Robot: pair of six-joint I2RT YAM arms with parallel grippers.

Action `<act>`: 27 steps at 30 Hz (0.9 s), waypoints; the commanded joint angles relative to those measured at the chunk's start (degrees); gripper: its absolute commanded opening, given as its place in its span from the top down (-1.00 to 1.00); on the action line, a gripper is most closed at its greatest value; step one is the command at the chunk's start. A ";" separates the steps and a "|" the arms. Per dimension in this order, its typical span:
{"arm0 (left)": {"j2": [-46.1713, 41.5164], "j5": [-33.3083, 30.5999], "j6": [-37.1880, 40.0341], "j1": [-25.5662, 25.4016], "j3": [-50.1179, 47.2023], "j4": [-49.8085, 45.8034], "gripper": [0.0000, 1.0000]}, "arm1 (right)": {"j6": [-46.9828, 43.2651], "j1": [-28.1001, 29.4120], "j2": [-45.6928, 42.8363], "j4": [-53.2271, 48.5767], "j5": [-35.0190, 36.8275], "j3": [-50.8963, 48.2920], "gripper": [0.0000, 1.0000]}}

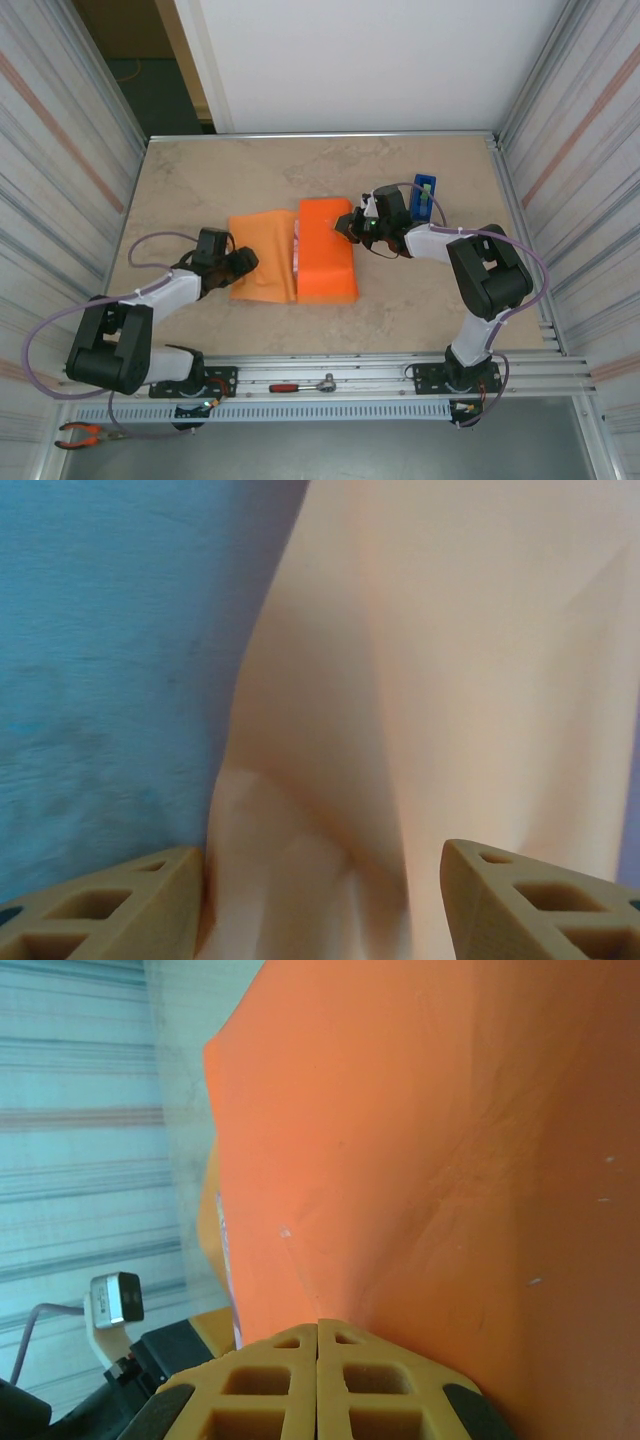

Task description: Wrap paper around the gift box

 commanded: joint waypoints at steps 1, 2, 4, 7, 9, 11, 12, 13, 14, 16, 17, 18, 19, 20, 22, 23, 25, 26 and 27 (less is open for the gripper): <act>0.33 2.50 1.79 -0.03 0.16 5.02 -0.27 | -0.11 0.05 2.79 -3.65 1.75 -1.19 0.85; 0.16 2.53 2.09 -0.05 0.20 5.49 -0.27 | -0.09 0.04 2.77 -3.73 1.61 -1.19 0.85; -0.50 2.33 2.56 0.00 0.08 6.21 -0.27 | -0.35 0.04 2.81 -3.97 1.68 -0.94 0.85; -2.18 1.68 2.56 -0.04 -0.81 7.22 -0.25 | -1.86 0.12 2.68 -6.94 2.22 0.21 0.85; -3.51 1.37 2.70 -0.12 -1.54 8.04 -0.21 | -3.55 0.30 2.57 -9.72 3.19 1.46 0.86; -4.86 1.32 2.91 -0.03 -2.18 8.76 -0.14 | -6.01 0.72 2.23 -13.86 4.78 3.08 0.86; -5.45 1.33 3.01 -0.04 -2.36 8.93 -0.11 | -7.05 0.95 2.12 -15.52 5.57 3.80 0.86; -5.91 1.51 3.12 -0.03 -2.47 9.08 -0.06 | -8.20 1.21 1.96 -17.43 6.62 4.55 0.86; -6.28 1.75 3.22 -0.05 -2.56 9.29 -0.04 | -9.18 1.39 1.92 -18.91 7.42 5.38 0.86; -6.58 2.75 3.44 -0.05 -2.56 9.64 0.03 | -11.16 2.02 1.87 -22.69 9.51 7.15 0.86; -6.60 3.21 3.52 -0.06 -2.62 9.85 0.06 | -11.90 2.29 1.95 -23.86 10.33 7.75 0.85; -6.60 3.73 3.49 -0.02 -2.58 10.07 0.08 | -12.58 2.60 2.05 -25.15 11.15 8.50 0.84; -6.67 4.18 3.44 -0.05 -2.56 10.25 0.11 | -13.17 2.88 2.19 -26.37 11.93 9.12 0.82; -6.69 4.52 3.44 -0.06 -2.56 10.44 0.13 | -13.75 3.21 2.39 -27.38 12.67 9.69 0.80; -6.80 5.37 3.45 -0.04 -2.41 10.87 0.17 | -14.90 3.92 2.67 -29.57 14.49 11.12 0.76; -6.94 5.73 3.45 -0.05 -2.38 10.96 0.20 | -15.49 4.22 2.90 -30.56 15.09 11.66 0.73; -7.35 6.62 3.52 -0.03 -2.14 11.05 0.30 | -16.69 5.03 3.49 -32.95 16.85 13.13 0.69; -7.62 6.80 3.73 -0.05 -2.05 11.06 0.35 | -17.28 5.38 3.76 -34.04 17.71 13.79 0.68; -7.94 7.26 3.83 -0.07 -1.90 11.01 0.42 | -17.82 5.93 3.97 -35.18 18.68 14.66 0.67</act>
